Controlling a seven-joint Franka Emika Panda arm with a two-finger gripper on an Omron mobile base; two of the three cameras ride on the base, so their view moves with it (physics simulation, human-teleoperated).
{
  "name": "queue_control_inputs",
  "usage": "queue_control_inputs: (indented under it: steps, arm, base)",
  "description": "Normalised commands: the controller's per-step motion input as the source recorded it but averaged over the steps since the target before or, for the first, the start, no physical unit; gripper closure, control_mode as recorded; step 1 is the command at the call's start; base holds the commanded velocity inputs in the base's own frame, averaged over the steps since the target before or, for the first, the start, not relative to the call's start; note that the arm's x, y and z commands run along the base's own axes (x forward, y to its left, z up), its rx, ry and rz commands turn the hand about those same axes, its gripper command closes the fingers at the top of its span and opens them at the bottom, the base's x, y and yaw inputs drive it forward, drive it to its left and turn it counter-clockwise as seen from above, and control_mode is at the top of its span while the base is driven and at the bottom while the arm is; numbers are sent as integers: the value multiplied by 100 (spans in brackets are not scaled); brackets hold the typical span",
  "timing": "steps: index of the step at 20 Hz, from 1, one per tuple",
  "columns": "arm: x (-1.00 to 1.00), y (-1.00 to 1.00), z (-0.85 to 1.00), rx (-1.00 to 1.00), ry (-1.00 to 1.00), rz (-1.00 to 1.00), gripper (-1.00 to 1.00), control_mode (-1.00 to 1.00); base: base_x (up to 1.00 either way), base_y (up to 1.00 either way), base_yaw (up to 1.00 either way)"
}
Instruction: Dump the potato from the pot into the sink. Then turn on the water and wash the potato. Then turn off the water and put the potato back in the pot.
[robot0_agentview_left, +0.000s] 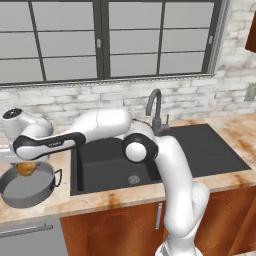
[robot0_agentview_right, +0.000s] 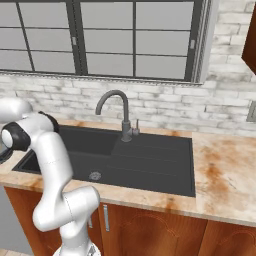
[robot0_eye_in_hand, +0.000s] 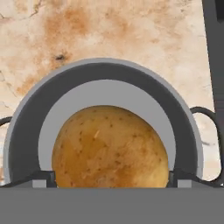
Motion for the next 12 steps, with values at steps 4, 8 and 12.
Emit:
queue_control_inputs:
  steps: [4,8,12]
  arm:
    - [-12,-71,99,-1,0,0,100,-100]
    - [2,-100,66,-1,4,-15,100,-100]
    - [35,-100,0,-1,1,-25,100,-100]
  base:
    - [0,0,0]
    - [0,0,0]
    - [0,0,0]
